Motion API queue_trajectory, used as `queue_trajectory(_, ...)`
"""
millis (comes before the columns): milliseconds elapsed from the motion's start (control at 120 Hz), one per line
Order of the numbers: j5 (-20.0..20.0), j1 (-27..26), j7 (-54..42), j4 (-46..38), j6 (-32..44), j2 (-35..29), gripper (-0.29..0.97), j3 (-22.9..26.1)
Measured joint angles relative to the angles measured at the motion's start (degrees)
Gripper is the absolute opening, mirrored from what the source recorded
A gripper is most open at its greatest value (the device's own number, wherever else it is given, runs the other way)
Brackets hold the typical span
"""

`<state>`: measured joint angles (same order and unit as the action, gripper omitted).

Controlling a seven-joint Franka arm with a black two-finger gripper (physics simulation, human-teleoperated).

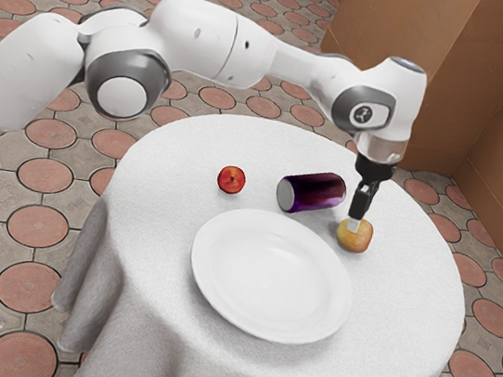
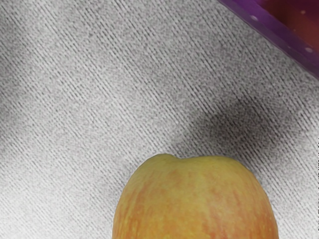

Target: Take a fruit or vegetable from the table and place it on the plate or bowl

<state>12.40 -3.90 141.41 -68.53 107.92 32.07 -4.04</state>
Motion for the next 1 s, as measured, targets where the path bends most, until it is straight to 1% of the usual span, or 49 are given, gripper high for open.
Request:
queue_trajectory(200, 0.8, 0.8, 0.6, -0.7, 1.3, 0.5, 0.68, 0.0)
queue_trajectory(550, 0.9, 2.0, 0.4, -0.7, 3.8, 2.6, 0.68, 1.4)
queue_trajectory(1000, 0.4, 2.1, -8.0, -0.7, 6.1, 4.4, 0.68, 1.7)
